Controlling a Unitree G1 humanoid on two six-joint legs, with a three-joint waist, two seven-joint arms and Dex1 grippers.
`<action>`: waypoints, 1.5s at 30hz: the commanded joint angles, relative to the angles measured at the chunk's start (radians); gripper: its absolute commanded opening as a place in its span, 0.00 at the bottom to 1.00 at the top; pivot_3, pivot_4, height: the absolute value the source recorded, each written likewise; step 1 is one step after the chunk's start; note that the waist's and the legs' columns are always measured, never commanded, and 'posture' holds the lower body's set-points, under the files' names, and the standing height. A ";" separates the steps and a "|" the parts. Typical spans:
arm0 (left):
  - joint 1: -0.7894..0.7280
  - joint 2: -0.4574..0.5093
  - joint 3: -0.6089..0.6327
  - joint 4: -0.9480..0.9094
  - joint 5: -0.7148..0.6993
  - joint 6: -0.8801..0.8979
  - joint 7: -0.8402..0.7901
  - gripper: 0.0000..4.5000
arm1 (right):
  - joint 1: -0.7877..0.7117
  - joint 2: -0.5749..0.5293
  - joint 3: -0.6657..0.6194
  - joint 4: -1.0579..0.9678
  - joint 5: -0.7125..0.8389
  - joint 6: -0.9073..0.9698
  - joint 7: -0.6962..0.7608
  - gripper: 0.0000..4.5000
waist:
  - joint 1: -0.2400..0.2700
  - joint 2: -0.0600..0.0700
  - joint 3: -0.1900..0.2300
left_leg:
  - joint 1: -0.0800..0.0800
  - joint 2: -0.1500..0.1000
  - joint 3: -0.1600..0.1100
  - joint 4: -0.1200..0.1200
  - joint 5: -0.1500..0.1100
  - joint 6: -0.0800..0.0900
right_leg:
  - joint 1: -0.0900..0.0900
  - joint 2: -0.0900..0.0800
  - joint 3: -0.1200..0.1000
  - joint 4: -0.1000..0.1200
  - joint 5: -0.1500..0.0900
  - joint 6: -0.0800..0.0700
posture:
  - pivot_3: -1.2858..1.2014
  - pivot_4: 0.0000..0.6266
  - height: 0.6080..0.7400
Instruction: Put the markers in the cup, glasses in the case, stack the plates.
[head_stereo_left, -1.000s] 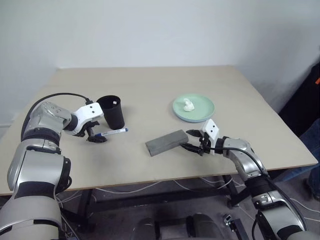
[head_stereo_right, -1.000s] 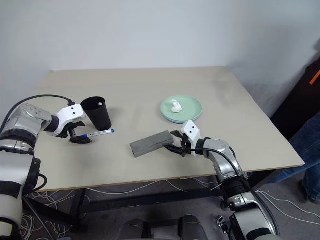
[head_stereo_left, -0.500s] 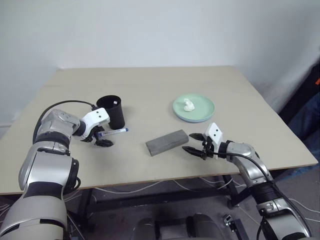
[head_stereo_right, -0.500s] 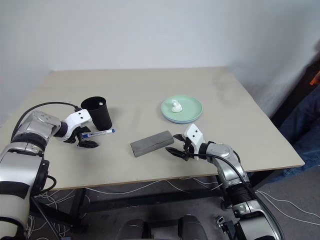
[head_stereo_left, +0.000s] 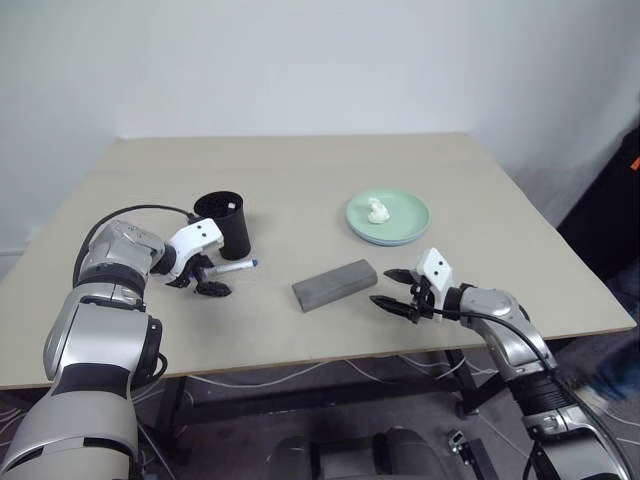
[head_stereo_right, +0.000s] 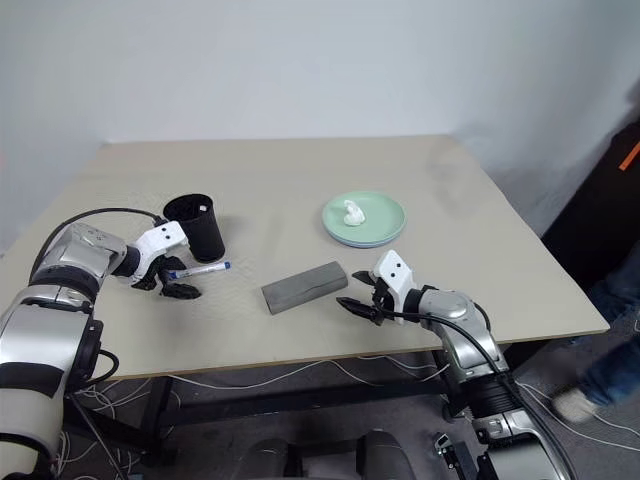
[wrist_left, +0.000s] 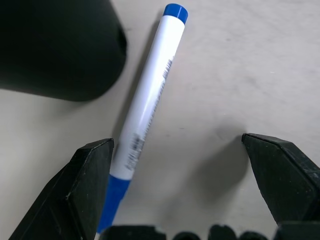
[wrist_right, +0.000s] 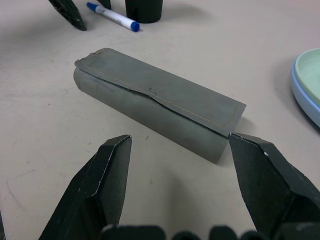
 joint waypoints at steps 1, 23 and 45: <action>-0.002 0.006 -0.022 0.006 0.028 0.018 -0.080 0.99 | -0.011 -0.007 -0.021 -0.043 0.015 -0.003 -0.008 0.75 | -0.001 0.000 0.000 | 0.000 0.000 0.000 0.000 0.000 0.001 | 0.000 0.000 0.000 0.000 0.000 0.000 | 0.52 0.00 1.00; -0.013 0.017 -0.037 -0.012 0.039 -0.018 -0.224 0.99 | -0.041 0.026 -0.003 -0.001 0.007 -0.022 -0.012 0.75 | 0.000 0.000 0.000 | 0.000 0.000 0.000 0.000 0.000 0.001 | 0.000 0.000 0.000 0.000 0.000 0.000 | 0.52 0.00 1.00; 0.007 -0.018 -0.030 -0.009 0.034 -0.054 -0.203 0.29 | -0.041 0.034 -0.006 0.004 0.010 -0.022 -0.026 0.75 | 0.000 0.001 0.000 | 0.001 0.000 0.000 0.003 0.000 0.001 | 0.001 0.000 0.000 0.002 0.001 -0.001 | 0.52 0.00 1.00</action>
